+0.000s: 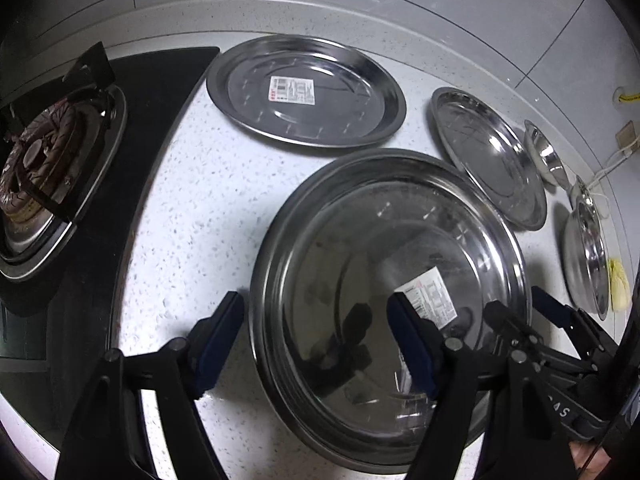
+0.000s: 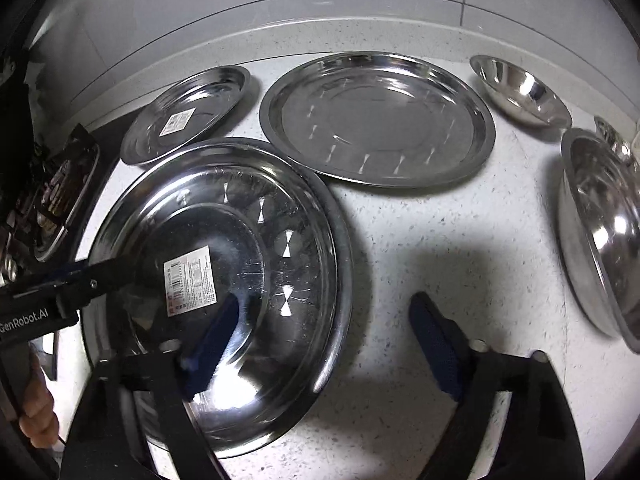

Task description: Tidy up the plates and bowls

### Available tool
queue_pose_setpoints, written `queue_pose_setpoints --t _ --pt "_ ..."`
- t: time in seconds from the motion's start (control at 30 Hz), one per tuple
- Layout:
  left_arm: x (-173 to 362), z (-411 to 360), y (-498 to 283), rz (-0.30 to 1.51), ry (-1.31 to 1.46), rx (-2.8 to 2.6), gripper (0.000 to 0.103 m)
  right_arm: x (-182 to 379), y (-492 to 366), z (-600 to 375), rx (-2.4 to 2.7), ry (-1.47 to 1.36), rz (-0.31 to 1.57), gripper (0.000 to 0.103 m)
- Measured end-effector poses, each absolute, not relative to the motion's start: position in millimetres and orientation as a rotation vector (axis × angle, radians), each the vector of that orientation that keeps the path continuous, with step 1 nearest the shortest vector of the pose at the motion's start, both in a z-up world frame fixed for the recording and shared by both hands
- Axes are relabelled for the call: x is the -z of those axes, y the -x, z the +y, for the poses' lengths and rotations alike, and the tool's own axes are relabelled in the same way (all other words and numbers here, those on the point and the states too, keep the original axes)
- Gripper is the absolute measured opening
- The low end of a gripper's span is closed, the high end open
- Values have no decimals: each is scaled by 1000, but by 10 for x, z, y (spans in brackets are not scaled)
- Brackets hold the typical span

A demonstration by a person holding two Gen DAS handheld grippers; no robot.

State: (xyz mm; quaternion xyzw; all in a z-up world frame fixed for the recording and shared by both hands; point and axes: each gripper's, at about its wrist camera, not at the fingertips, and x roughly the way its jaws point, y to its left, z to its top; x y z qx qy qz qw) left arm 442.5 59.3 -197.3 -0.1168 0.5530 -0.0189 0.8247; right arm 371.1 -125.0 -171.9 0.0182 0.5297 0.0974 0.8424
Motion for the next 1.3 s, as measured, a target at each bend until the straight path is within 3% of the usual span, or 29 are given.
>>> queue_pose_setpoints --t 0.03,0.1,0.17,0.3,0.77,1.3 --pt "1968 581 -4411 1172 244 36 52 1716 -3717 -1254 -206 -30 1114 64" --pt "1959 606 -4396 1166 239 16 28 1696 -3726 -1237 -221 -26 1105 40" --pt "1963 669 -4360 1157 249 8 17 1682 -3727 -1235 -203 -10 1106 33" --pt "1977 780 -4286 1136 298 14 11 1692 -3753 -1277 -160 0 1091 16" --pt "1696 835 -3978 1079 312 -12 11 1416 -3465 -1381 -181 -57 1041 13" --pt "1414 841 -3082 1033 279 58 11 1200 -2629 -1412 -197 -120 1010 12"
